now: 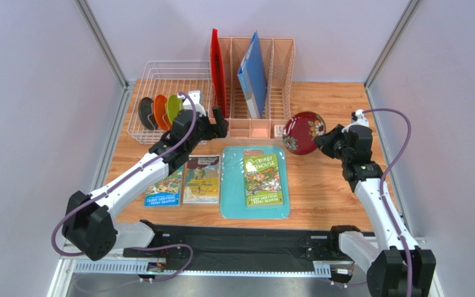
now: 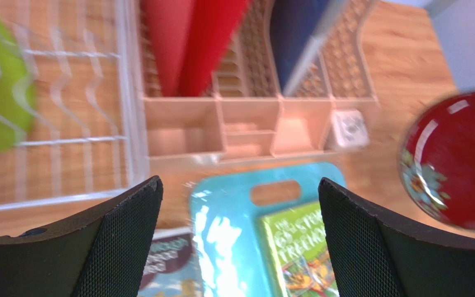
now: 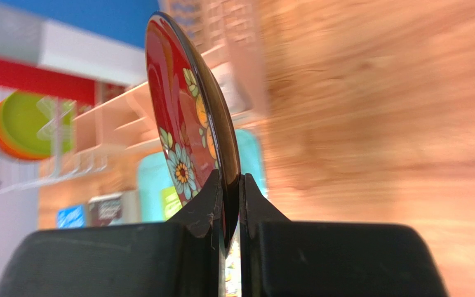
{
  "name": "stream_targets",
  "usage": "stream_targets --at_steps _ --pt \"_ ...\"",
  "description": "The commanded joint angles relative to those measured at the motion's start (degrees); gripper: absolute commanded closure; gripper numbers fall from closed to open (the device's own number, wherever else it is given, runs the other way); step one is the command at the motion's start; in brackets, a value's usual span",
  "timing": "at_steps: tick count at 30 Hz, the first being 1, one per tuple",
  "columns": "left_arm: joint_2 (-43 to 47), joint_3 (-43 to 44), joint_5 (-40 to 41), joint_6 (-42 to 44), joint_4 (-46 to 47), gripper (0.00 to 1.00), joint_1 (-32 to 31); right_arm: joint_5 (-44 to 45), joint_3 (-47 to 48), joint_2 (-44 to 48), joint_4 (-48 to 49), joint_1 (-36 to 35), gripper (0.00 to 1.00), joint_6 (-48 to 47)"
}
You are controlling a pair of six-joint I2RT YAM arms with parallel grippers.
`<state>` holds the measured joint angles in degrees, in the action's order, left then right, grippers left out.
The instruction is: Unload the plates from the dish rack
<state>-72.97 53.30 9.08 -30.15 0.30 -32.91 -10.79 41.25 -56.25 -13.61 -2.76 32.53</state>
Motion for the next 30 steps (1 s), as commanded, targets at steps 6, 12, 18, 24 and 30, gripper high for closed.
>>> stream_targets --at_steps 6,12,18,24,30 --pt "-4.5 10.2 15.3 9.8 -11.1 0.01 6.0 10.7 0.7 -4.3 -7.0 5.0 1.0 -1.1" --pt "-3.7 8.0 13.0 8.7 -9.7 0.01 8.5 13.2 0.4 -10.3 -6.3 7.1 1.0 -0.6" --pt "-5.1 8.2 11.6 8.6 -9.0 0.01 12.3 12.9 -0.2 -14.4 -5.0 7.9 1.0 -0.6" --pt "-8.7 10.6 7.4 7.5 -9.8 0.0 18.1 16.7 -0.3 -17.0 -8.4 8.2 0.94 1.0" --pt "-10.7 11.6 4.9 7.2 -9.5 0.01 20.0 20.2 -1.7 -19.6 -9.5 8.4 0.78 1.3"
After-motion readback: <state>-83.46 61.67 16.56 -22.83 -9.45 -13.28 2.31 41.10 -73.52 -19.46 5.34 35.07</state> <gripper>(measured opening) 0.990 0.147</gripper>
